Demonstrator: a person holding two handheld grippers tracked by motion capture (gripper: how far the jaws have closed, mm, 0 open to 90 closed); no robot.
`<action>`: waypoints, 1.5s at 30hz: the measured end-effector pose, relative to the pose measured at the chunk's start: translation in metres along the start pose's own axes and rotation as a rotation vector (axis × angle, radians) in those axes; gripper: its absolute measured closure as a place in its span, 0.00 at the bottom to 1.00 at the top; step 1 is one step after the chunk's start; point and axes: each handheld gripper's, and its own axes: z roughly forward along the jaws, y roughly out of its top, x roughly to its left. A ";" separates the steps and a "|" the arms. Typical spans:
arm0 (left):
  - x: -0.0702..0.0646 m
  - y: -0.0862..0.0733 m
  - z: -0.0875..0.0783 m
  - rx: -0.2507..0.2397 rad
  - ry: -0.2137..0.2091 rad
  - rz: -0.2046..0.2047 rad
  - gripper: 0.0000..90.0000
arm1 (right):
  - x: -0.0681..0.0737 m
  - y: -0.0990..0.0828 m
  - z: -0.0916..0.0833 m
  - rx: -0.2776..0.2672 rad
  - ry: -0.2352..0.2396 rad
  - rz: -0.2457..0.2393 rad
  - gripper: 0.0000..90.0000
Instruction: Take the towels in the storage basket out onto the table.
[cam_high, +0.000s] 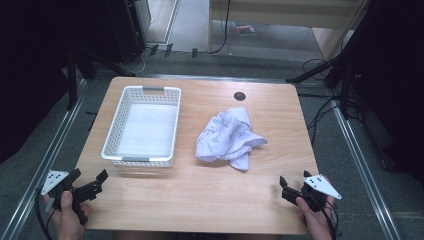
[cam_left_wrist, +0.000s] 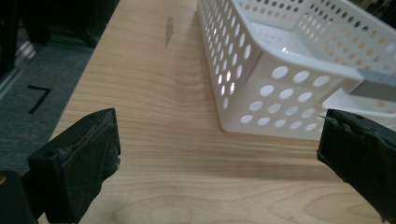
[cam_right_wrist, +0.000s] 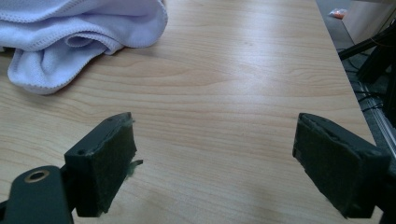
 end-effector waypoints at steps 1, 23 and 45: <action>0.000 -0.001 0.001 -0.005 -0.007 -0.005 0.00 | 0.000 0.000 0.000 -0.001 0.000 0.000 0.15; -0.007 -0.005 0.013 0.057 0.000 0.034 0.00 | 0.001 0.000 0.000 0.004 -0.005 -0.004 0.15; -0.007 -0.004 0.015 0.075 -0.007 0.031 0.00 | 0.001 0.000 0.001 0.006 -0.003 -0.003 0.15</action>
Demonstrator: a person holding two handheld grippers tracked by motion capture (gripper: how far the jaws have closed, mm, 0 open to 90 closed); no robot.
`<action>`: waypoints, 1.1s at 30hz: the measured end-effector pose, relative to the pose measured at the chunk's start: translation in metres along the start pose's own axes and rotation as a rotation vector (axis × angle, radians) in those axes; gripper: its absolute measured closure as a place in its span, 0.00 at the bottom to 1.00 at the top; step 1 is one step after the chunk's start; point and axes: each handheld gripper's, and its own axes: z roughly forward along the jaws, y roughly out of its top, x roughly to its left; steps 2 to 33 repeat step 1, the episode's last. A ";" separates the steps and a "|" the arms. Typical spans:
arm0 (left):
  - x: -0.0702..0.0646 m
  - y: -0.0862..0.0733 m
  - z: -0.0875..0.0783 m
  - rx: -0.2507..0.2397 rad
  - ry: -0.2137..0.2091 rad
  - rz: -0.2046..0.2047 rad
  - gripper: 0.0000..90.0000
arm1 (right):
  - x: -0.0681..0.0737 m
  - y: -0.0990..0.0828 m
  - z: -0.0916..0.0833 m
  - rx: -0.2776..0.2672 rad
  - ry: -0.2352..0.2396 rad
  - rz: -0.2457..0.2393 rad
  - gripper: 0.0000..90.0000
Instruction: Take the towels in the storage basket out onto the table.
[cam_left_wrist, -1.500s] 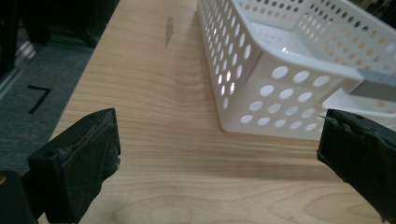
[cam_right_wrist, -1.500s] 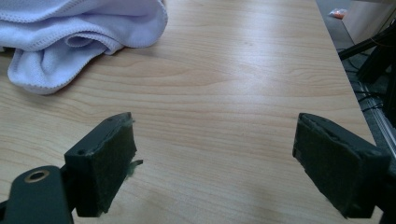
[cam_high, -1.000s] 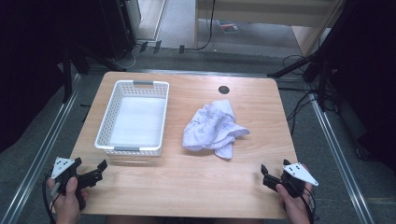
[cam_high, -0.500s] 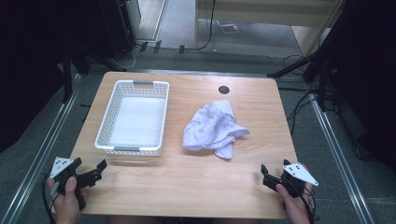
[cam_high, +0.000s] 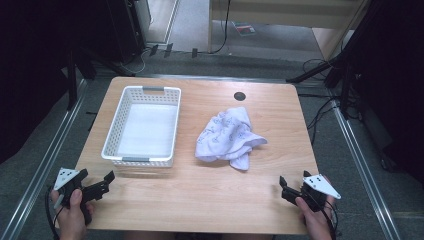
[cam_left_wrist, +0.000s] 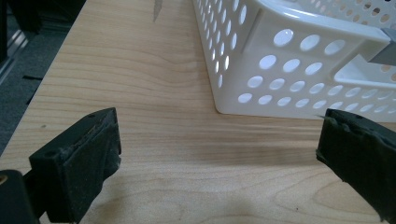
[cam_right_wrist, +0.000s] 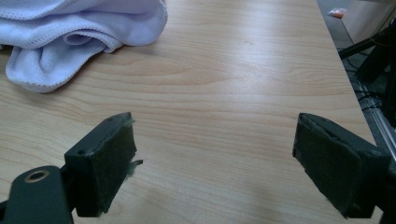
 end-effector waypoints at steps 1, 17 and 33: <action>0.000 0.000 0.000 -0.001 -0.002 0.001 0.00 | 0.000 0.000 0.000 0.001 0.000 -0.001 0.15; 0.000 0.000 0.000 -0.001 -0.002 0.001 0.00 | 0.000 0.000 0.000 0.001 0.000 -0.001 0.15; 0.000 0.000 0.000 -0.001 -0.002 0.001 0.00 | 0.000 0.000 0.000 0.001 0.000 -0.001 0.15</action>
